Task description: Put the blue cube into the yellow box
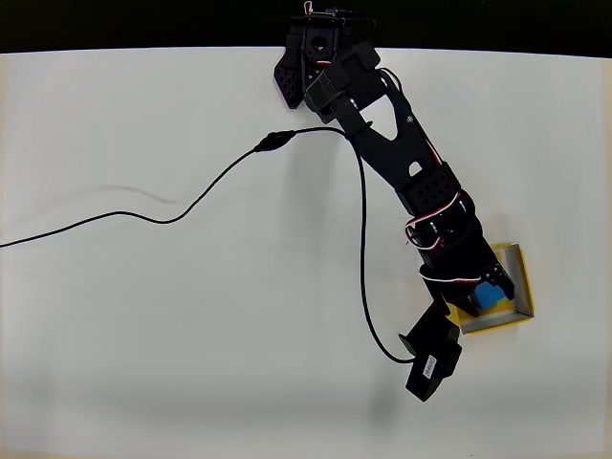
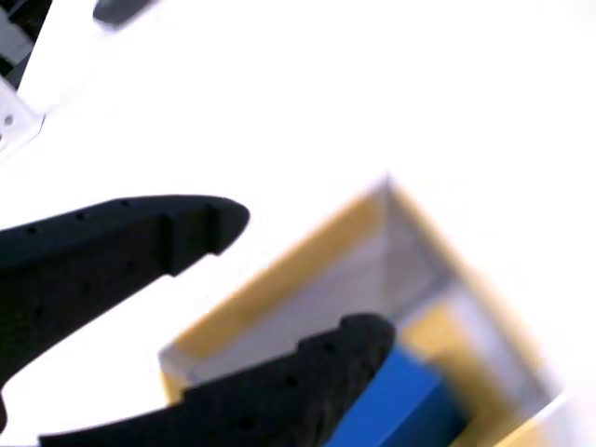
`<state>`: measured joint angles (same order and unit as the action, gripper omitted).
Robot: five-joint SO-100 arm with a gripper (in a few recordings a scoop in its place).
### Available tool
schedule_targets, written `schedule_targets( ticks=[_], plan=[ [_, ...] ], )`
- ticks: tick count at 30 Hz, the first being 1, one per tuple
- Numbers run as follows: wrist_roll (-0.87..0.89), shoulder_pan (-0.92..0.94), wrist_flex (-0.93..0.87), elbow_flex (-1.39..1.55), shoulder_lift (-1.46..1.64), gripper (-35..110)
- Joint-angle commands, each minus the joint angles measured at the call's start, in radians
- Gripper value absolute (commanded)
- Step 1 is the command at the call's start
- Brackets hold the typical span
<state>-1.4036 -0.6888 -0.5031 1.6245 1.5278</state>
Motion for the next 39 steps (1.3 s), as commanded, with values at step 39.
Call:
schedule_targets(
  ticks=[39],
  plan=[
    [-0.342, 0.695, -0.129, 1.282, 1.540, 0]
  ],
)
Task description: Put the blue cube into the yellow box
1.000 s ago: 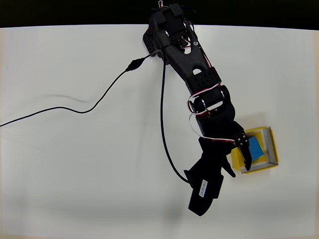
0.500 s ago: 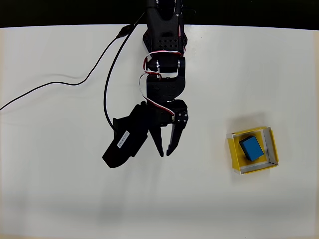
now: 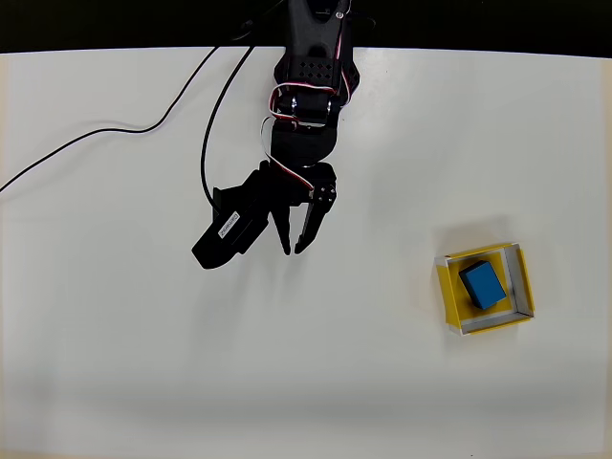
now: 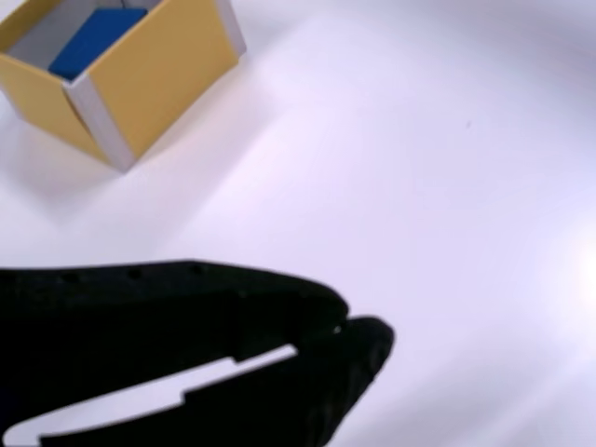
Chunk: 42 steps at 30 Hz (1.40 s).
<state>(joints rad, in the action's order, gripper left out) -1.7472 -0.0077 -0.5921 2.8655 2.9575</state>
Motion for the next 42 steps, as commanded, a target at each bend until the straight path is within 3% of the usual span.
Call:
schedule_targets(
  ticks=[1, 6, 12, 24, 42],
  plan=[
    [0.003, 0.009, -0.060, 0.078, 0.143, 0],
    [0.017, -0.002, -0.169, 0.227, 0.275, 0],
    [0.057, -0.018, -0.437, 0.262, 0.356, 0],
    [0.101, -0.006, -0.769, 0.279, 0.387, 0],
    [0.140, 0.021, -0.765, 0.279, 0.382, 0]
  ],
)
